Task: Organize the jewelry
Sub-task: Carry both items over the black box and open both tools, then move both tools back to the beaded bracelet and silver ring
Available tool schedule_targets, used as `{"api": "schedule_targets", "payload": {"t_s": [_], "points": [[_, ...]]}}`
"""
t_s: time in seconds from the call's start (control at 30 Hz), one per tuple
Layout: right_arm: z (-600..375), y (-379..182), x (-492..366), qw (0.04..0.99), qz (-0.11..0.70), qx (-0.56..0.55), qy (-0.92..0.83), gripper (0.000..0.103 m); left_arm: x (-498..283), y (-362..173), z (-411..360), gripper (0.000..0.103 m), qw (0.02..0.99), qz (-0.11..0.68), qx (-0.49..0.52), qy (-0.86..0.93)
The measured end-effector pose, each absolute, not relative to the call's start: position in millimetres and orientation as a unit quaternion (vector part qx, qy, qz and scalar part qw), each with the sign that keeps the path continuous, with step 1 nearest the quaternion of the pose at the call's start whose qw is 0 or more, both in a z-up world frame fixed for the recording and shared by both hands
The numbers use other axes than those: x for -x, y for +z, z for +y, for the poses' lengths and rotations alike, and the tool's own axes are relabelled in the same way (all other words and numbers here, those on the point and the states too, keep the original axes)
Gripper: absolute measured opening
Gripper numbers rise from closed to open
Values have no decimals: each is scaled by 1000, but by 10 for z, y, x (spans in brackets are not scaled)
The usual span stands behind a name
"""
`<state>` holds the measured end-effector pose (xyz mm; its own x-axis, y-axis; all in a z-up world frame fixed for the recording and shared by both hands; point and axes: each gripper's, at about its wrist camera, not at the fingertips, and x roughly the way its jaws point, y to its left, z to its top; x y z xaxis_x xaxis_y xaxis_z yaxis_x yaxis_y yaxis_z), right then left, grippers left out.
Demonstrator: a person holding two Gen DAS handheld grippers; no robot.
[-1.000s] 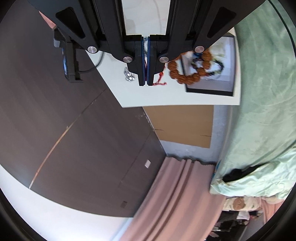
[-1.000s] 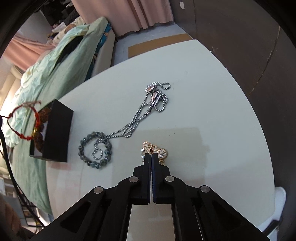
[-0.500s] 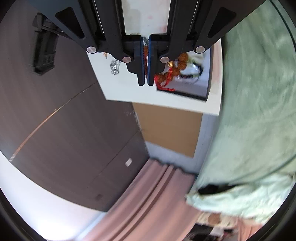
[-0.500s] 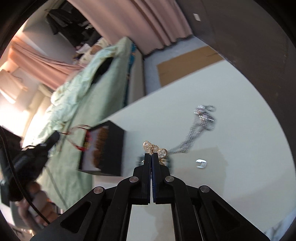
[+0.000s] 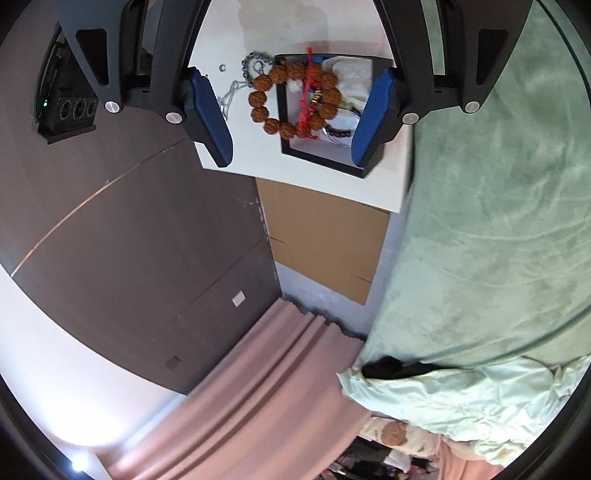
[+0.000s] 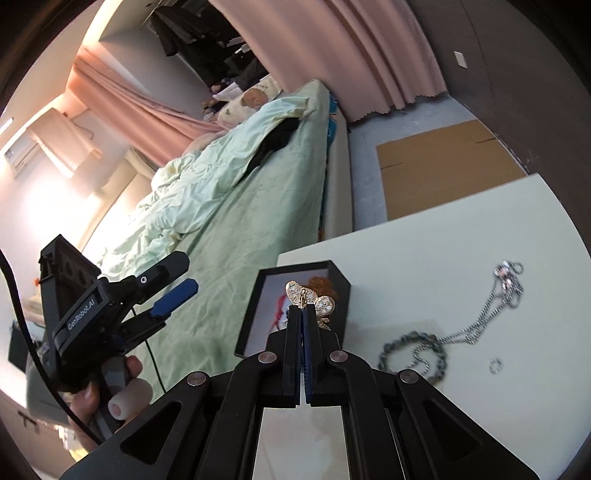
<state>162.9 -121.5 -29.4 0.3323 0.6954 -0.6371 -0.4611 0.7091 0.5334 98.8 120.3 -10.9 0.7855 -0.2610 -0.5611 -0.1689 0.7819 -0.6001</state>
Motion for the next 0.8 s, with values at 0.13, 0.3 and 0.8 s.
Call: {"api": "schedule_targets", "payload": {"t_s": [0.13,0.3,0.8], "points": [[-1039,-242,-1674,800,452,-128,375,3,-935,-82,1301,68,888,320,331,-18],[-808,-294,-1687,793,452,-115,393,3,-898,-61,1362,68,888,315,335,-12],[-1550,-381,-1777,805,472,-147,329,50,-986,-124,1044,68,892,342,295,-23]]}}
